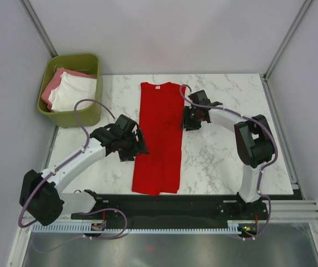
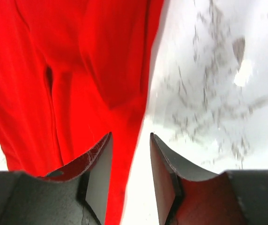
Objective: Fold and stack the t-shirts
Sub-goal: Fold the tshirt
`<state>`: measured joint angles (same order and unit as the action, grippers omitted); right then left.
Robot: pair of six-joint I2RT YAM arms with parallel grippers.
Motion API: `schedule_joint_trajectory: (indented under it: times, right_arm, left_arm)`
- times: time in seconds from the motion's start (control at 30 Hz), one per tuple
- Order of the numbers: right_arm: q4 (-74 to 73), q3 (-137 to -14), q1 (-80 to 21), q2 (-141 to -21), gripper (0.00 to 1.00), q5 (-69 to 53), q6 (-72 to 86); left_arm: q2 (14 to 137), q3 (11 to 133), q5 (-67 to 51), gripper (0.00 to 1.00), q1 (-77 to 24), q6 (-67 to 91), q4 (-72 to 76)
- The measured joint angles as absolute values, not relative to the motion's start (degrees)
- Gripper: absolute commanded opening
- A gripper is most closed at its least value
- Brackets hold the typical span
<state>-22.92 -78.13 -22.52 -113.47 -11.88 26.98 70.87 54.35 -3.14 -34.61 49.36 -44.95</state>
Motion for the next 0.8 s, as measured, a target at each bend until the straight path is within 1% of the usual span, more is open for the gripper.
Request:
schedule_joint_trajectory:
  times: [0.17,0.33,0.57,0.67,0.73,0.77,0.8]
  right_arm:
    - [-22.8,-71.0,-22.4,-107.6,0.45,-12.4,27.5]
    - [-21.4,-66.1,-22.4,-106.6,0.43,-14.4,29.0]
    - [-19.7,-65.3,-23.9,-106.8,0.41,-15.6,31.1]
    - [-18.7,-65.4,-24.6,-107.5,0.38,-16.0,31.9]
    - [-18.5,-66.2,-24.7,-108.4,0.28,-16.3,32.2]
    - [-18.5,-66.9,-24.8,-109.0,0.23,-16.2,32.5]
    - [-18.6,-67.7,-24.7,-109.8,0.14,-16.0,32.8]
  left_arm:
    - [72.8,54.3,-3.2,0.79,-32.8,48.2,-44.9]
    - [75.5,54.2,-3.4,0.79,-30.6,46.9,-44.5]
    - [78.5,52.5,-4.4,0.78,-27.9,45.1,-42.7]
    - [79.6,52.0,-4.8,0.78,-26.9,44.4,-41.9]
    - [80.6,51.9,-5.1,0.77,-26.2,44.0,-41.1]
    - [81.4,51.9,-5.3,0.75,-25.7,43.8,-40.5]
    - [82.4,51.9,-5.6,0.72,-25.2,43.6,-39.8]
